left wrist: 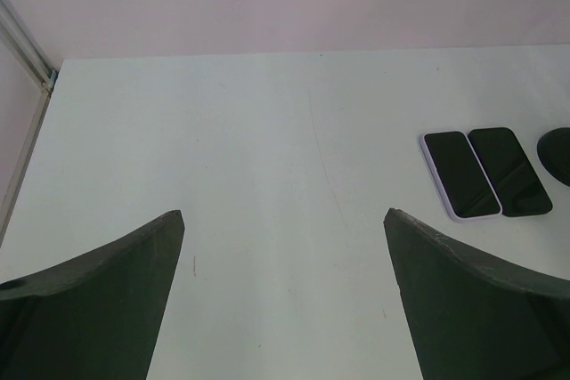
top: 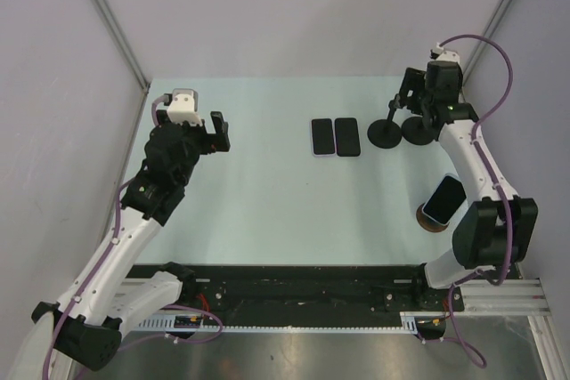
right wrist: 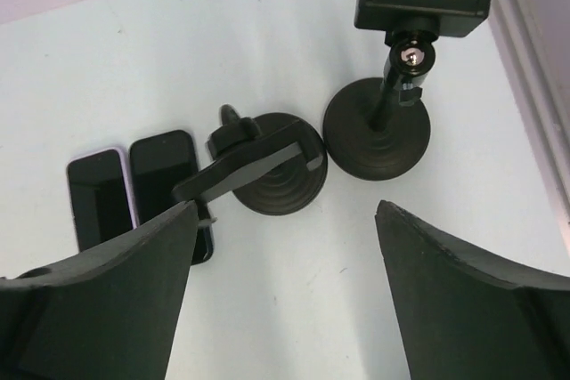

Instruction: Remove the phone from the phone stand

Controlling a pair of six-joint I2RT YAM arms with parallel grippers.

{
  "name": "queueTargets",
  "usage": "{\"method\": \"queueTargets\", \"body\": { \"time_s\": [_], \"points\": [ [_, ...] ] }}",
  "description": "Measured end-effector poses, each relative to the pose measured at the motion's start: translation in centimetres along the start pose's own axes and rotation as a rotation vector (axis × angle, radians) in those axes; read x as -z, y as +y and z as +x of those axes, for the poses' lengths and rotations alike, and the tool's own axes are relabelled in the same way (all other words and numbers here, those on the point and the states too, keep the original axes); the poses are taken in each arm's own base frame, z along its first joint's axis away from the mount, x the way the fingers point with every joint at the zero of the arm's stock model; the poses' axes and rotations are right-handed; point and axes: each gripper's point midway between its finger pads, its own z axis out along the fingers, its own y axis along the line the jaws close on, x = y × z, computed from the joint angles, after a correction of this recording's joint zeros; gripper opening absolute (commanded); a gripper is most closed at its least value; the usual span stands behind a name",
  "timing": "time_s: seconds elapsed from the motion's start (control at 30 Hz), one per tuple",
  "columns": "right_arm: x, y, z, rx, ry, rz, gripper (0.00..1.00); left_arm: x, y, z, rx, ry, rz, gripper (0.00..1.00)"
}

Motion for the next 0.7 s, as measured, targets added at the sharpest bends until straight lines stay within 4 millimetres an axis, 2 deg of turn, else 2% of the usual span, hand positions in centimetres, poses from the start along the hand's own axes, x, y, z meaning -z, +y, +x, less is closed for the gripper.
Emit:
{"method": "queueTargets", "body": {
  "time_s": [0.07,0.2,0.33,0.4,0.53,0.6,0.7],
  "points": [
    [1.9,0.6,-1.1,-0.008,-0.034,-0.011,0.99,0.1,0.0,-0.1,0.001,-0.002,0.001,1.00],
    [6.4,1.5,-2.8,-0.029,-0.101,-0.026,0.99,0.4,-0.1,-0.4,0.005,-0.014,0.011,1.00],
    [11.5,1.1,-2.9,-0.061,-0.162,0.002,1.00,1.1,-0.4,-1.2,0.015,-0.040,0.038,1.00],
    [14.2,-0.5,-2.4,-0.082,-0.188,0.044,1.00,1.8,-0.4,-1.9,0.023,-0.065,0.045,1.00],
    [17.8,-4.6,-1.4,-0.126,-0.227,0.156,1.00,2.9,-0.3,-3.0,0.034,-0.104,0.057,1.00],
    [18.5,-6.2,-0.5,-0.138,-0.221,0.198,1.00,3.2,-0.3,-3.3,0.037,-0.116,0.060,1.00],
    [18.5,-8.0,1.8,-0.154,-0.170,0.248,1.00,3.4,-0.2,-3.5,0.039,-0.124,0.061,1.00]
  ]
}}
